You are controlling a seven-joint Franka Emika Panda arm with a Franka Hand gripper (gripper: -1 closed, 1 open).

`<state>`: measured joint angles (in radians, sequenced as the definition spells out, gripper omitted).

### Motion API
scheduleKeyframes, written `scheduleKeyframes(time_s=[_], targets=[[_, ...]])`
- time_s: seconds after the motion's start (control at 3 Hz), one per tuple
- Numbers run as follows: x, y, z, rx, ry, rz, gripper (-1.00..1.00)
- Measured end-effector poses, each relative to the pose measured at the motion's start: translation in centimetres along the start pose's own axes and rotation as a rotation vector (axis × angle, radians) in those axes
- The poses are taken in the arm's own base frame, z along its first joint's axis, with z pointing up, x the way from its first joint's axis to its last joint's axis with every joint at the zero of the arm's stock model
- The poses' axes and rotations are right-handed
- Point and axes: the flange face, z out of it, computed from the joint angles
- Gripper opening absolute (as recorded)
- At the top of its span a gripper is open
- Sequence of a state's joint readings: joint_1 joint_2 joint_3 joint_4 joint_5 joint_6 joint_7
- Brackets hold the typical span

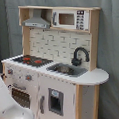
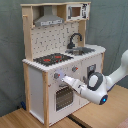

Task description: Play with the kitchen

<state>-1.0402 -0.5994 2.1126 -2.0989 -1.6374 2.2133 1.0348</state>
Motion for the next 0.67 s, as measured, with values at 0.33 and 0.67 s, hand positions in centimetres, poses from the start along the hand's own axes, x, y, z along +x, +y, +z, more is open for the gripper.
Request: scheduleKeyframes(time_s=[0.33, 0.67], targets=[[-1.4, -0.1, -1.3, -0.016, -0.025, -0.008, 1.00], [-3.2, 0.4, -1.5, -0.047, -0.065, -0.013, 1.00]])
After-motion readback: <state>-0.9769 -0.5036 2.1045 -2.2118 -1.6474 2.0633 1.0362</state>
